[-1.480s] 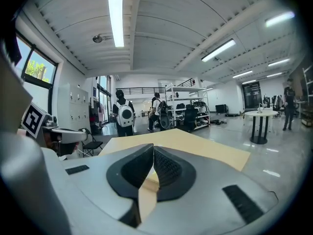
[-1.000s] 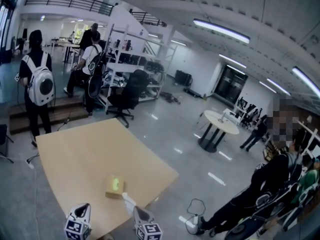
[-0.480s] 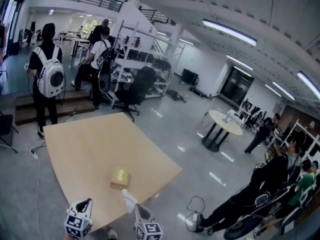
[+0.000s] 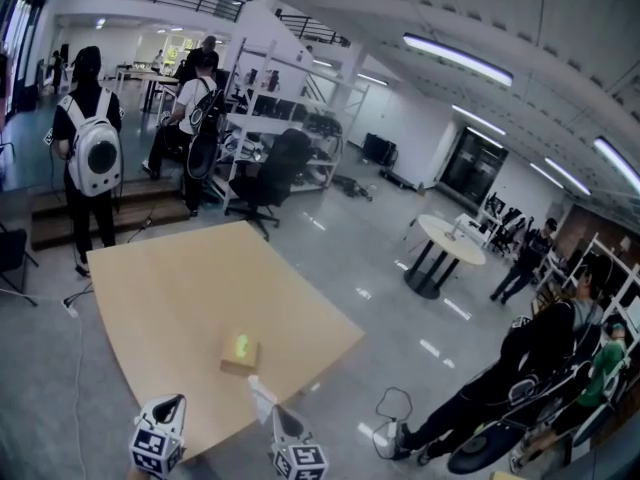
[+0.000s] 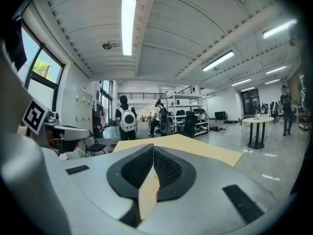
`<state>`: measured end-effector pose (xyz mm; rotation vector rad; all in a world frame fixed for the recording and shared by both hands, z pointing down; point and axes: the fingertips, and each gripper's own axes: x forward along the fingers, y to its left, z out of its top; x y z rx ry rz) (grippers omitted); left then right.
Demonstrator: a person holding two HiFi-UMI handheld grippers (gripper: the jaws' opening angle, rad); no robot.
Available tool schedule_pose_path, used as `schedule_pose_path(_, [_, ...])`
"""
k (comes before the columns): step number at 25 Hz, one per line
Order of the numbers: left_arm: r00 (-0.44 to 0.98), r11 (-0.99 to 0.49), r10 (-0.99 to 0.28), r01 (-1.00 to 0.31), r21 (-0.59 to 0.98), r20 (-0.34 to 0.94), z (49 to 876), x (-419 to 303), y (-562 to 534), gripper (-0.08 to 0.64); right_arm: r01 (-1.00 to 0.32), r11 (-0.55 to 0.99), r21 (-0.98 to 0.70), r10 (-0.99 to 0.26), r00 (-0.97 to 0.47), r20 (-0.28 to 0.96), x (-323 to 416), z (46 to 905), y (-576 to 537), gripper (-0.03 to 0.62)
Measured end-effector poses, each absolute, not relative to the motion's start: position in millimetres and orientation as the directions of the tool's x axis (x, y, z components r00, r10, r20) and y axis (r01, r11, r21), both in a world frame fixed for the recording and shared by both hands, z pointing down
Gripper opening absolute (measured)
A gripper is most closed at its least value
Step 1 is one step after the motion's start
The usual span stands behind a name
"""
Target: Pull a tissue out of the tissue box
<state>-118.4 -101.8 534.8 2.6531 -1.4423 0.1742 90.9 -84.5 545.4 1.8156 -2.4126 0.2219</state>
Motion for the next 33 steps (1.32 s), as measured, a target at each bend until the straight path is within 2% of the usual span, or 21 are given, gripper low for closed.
schedule_pose_path(33, [0.545,-0.546,-0.822,-0.837,0.046,0.164,541,-105,-97,0.008,-0.965,0.260,-0.042,-0.948,-0.263,0.177,103,532,-79,0.003])
